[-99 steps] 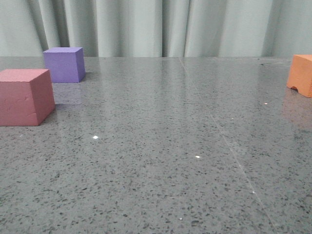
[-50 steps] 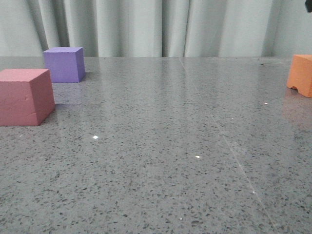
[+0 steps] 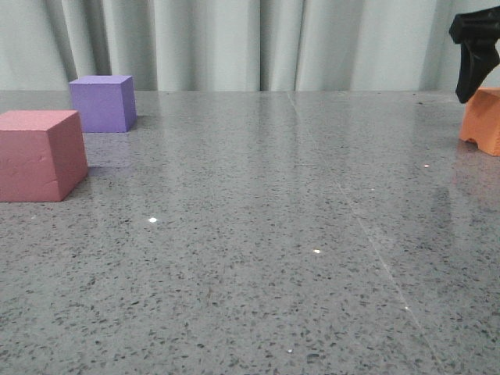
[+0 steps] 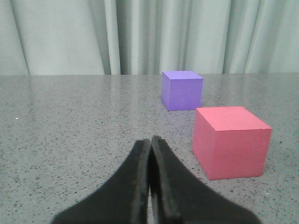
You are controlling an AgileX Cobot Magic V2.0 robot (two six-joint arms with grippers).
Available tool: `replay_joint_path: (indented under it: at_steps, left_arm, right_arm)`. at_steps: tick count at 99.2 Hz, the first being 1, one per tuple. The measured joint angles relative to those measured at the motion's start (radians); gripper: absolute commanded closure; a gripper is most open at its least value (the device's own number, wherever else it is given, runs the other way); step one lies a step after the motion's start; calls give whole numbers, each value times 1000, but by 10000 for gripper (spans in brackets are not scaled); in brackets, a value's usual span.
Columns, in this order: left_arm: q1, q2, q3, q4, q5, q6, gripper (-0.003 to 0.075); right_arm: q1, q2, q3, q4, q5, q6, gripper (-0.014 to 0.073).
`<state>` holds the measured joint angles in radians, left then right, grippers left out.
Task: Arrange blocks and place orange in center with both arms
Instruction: 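Lower the right gripper onto the orange cube and close on it, then carry the orange cube with the right gripper to the table center and lower it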
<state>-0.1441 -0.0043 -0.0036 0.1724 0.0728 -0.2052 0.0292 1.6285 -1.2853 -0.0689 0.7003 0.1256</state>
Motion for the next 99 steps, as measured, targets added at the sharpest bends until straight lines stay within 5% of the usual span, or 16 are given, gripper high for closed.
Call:
replay_joint_path:
  at_steps: [29, 44, 45, 46, 73, 99]
  left_arm:
    - [0, 0, 0, 0, 0, 0, 739]
    - [0, 0, 0, 0, 0, 0, 739]
    - [0, 0, 0, 0, 0, 0, 739]
    - [0, 0, 0, 0, 0, 0, 739]
    - [0, 0, 0, 0, 0, 0, 739]
    - [0, 0, 0, 0, 0, 0, 739]
  right_arm:
    - [0, 46, 0, 0, 0, 0, 18]
    - [0, 50, -2, -1, 0, -2, 259]
    - [0, 50, -1, -1, 0, -2, 477]
    - [0, 50, -1, -1, 0, -2, 485]
    - [26, 34, -53, 55, 113, -2, 504]
    - [211, 7, -190, 92, 189, 81, 503]
